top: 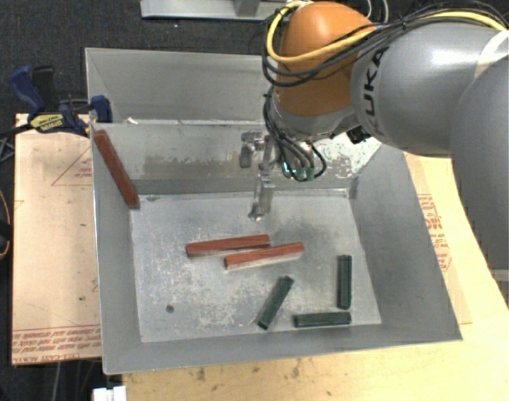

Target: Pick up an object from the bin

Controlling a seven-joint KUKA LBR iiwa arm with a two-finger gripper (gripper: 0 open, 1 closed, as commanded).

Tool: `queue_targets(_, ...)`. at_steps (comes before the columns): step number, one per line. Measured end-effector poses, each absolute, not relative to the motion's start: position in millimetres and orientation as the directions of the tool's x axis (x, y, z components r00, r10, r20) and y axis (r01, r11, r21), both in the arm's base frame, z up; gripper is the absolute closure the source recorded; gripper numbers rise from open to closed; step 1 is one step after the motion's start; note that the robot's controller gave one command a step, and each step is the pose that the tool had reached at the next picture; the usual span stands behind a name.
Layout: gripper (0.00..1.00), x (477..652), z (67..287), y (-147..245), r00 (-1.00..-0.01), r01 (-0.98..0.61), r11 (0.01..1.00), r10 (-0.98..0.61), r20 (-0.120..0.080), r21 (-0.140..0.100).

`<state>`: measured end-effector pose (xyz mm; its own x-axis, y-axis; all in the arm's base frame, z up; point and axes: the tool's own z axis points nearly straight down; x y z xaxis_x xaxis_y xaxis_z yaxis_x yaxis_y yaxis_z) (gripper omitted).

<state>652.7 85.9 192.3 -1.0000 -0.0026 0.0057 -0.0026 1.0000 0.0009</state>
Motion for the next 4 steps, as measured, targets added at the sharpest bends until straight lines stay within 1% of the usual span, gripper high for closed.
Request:
queue_targets(1,0.0,654.2,198,86,-1.0,-0.001,1.0,-0.001,-0.002,0.001)
queue_targets(2,0.0,597.9,139,55,-0.999,-0.054,0.999,-0.054,-0.005,0.001)
queue_targets(3,0.0,572.1,108,47,-0.996,-0.093,0.996,-0.093,0.009,0.0)
queue_targets(4,1.0,593.9,70,79,-0.959,-0.285,0.959,-0.285,-0.002,0.001)
